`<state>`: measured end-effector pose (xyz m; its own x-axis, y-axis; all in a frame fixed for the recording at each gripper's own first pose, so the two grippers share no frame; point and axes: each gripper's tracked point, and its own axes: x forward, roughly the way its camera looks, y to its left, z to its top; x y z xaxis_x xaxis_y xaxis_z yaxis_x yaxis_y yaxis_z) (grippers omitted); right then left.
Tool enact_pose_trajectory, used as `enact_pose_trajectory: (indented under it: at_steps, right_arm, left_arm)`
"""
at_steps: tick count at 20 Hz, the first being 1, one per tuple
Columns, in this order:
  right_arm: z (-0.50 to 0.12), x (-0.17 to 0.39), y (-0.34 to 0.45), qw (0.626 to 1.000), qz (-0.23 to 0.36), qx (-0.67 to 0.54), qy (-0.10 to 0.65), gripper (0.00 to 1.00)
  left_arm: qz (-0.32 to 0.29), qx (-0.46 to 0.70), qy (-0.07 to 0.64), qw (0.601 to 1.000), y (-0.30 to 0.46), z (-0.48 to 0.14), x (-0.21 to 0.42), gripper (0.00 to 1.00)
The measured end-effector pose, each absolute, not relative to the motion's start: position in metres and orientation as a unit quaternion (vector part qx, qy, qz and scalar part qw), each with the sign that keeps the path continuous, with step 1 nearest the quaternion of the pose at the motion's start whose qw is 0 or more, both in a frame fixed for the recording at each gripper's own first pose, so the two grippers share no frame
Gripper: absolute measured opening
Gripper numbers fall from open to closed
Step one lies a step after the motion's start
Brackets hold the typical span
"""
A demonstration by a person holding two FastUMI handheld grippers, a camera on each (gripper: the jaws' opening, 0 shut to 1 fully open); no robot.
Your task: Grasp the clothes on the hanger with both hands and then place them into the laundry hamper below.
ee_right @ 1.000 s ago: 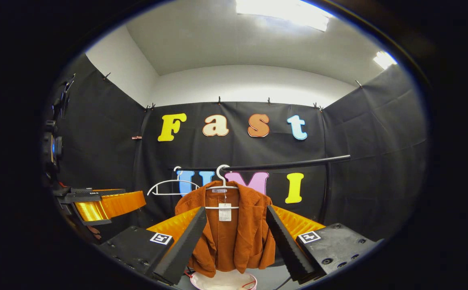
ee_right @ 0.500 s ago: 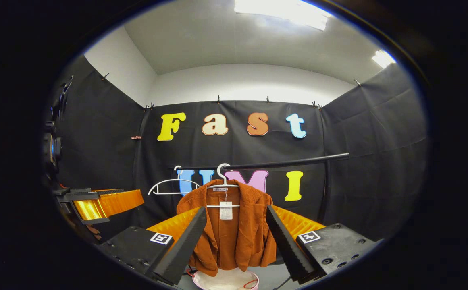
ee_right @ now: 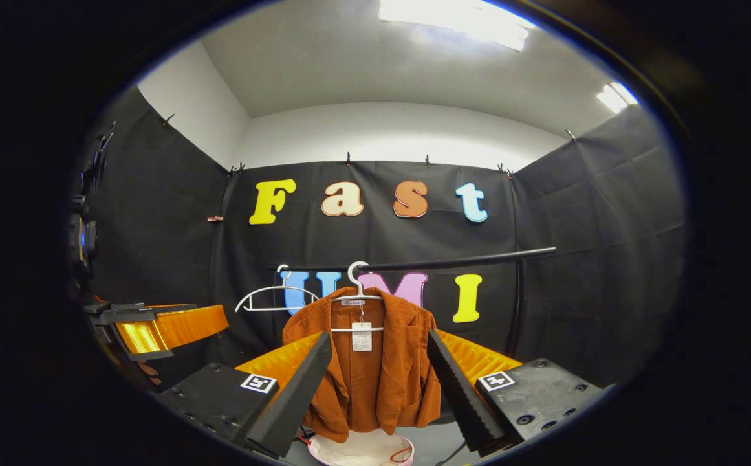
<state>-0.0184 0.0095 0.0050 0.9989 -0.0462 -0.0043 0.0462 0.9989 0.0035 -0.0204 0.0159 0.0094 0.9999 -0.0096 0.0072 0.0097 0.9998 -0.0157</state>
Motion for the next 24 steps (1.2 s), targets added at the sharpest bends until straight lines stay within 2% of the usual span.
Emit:
enact_pose_trajectory:
  at_steps: [8, 13, 19, 24]
  right_arm:
    - [-0.009, -0.028, 0.024, 0.999, -0.052, -0.003, 0.012, 0.97]
    - [-0.020, -0.014, 0.018, 0.998, -0.056, -0.012, 0.024, 0.97]
    - [-0.067, 0.051, 0.002, 0.998, -0.032, 0.001, 0.055, 0.97]
    - [-0.112, 0.137, -0.019, 0.997, 0.005, 0.006, 0.077, 0.97]
  left_arm:
    - [-0.033, -0.007, 0.000, 0.999, 0.030, 0.005, -0.027, 0.94]
    - [-0.047, -0.017, 0.012, 0.999, 0.025, -0.010, -0.010, 0.94]
    - [-0.048, -0.025, 0.024, 0.998, 0.017, -0.042, 0.045, 0.94]
    - [0.002, -0.043, 0.018, 0.999, 0.019, -0.072, 0.119, 0.94]
